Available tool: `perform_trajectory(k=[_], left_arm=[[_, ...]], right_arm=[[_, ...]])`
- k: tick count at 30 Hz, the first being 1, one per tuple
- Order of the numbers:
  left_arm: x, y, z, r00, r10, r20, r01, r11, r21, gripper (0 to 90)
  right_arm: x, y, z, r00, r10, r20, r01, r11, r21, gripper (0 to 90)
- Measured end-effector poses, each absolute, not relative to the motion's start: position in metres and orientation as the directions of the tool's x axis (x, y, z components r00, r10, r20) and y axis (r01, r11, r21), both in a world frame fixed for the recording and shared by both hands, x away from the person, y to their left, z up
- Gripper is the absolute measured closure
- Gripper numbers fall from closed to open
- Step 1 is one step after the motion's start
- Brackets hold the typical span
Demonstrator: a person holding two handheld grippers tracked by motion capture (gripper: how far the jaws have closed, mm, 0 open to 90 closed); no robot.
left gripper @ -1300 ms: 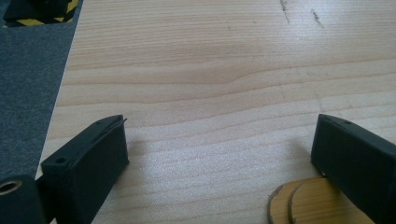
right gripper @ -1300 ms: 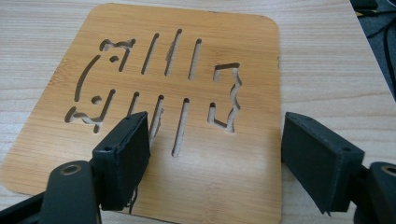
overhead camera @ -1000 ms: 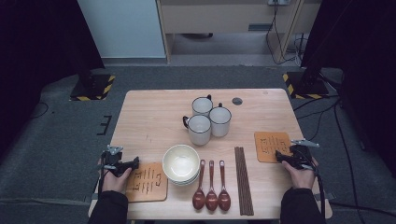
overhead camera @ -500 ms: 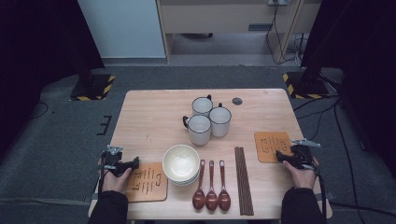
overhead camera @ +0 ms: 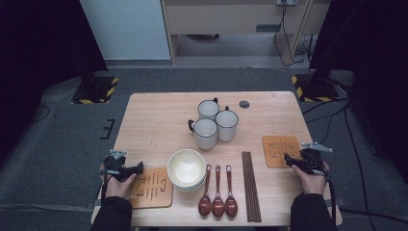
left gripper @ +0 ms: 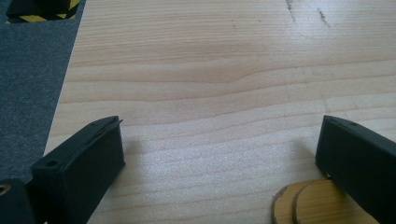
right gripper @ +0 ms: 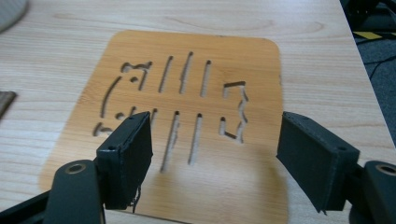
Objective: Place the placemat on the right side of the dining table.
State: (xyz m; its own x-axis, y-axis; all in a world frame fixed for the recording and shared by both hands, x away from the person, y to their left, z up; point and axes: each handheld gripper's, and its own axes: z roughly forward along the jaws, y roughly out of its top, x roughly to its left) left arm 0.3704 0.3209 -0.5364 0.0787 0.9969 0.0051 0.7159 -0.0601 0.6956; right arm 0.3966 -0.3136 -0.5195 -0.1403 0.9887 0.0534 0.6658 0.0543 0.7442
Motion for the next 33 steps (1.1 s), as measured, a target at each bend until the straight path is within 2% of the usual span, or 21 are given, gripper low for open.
perform_trajectory(k=[5,13,18,33], left_arm=[[0.369,0.322,-0.536,0.074,0.997,0.002,0.711,-0.054,0.701,0.3],[0.363,0.329,-0.530,0.060,0.998,-0.033,0.708,-0.020,0.706,14.6],[0.358,0.331,-0.521,0.060,0.996,-0.065,0.673,0.008,0.739,19.1],[0.345,0.328,-0.495,0.150,0.977,-0.154,0.575,0.040,0.817,23.3]], right_arm=[[0.394,-0.307,-0.513,-0.161,0.984,0.072,0.661,0.054,0.749,26.5],[0.390,-0.298,-0.501,-0.186,0.976,0.110,0.631,0.033,0.775,26.0],[0.388,-0.294,-0.496,-0.196,0.973,0.118,0.617,0.029,0.786,25.2],[0.380,-0.273,-0.472,-0.280,0.948,0.152,0.574,0.038,0.818,26.4]])
